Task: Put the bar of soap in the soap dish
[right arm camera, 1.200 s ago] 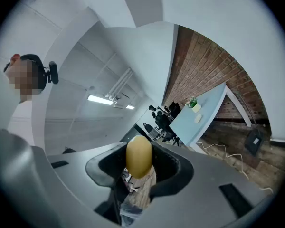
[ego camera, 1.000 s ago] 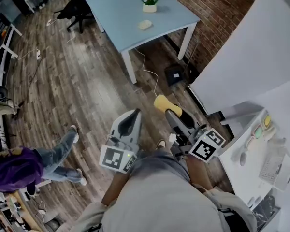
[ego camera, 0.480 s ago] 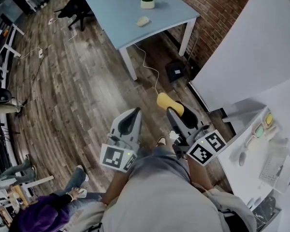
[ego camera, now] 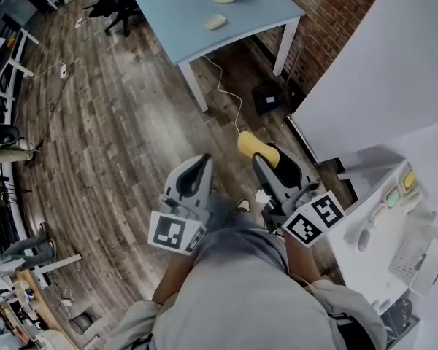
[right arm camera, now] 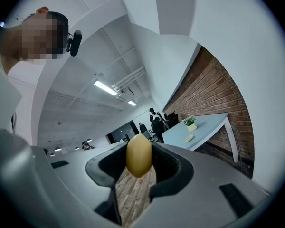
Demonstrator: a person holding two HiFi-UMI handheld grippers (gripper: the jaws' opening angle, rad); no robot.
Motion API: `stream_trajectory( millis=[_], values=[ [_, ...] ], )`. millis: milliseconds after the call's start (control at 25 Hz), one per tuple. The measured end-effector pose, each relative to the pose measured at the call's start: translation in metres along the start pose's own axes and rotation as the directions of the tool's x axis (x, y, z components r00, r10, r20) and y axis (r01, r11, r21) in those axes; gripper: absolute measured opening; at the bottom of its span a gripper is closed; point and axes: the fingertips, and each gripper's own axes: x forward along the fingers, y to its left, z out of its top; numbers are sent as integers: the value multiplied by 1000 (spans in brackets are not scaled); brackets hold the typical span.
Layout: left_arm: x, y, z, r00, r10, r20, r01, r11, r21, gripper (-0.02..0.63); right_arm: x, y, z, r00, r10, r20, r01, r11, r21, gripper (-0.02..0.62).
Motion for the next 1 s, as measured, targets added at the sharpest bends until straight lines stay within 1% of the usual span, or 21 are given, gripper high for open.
stream_trajectory(
  millis=[120, 400, 640, 840, 1000],
  values=[
    [5, 9, 1, 1000, 6, 3, -6, 1000, 1, 3, 11, -3, 0, 1000, -4, -10, 4, 1000, -16, 161],
    [31, 36, -4, 1000, 3, 11, -3, 1000, -7, 3, 38, -20, 6, 1000, -19, 4, 19, 1000, 5, 161],
    [57, 77, 0, 1000, -10, 10, 11, 999, -44, 3, 81, -28, 17, 1000, -27, 10, 26, 1000, 9, 161],
    [79, 108, 10, 999, -40, 23, 40, 999, -28, 3, 117, -32, 23, 999, -38, 15, 38, 999, 2, 161],
    [90, 136, 13, 999, -49, 20, 50, 998, -28, 3, 146, -33, 24, 999, -48, 13, 48, 999, 8, 161]
  ],
)
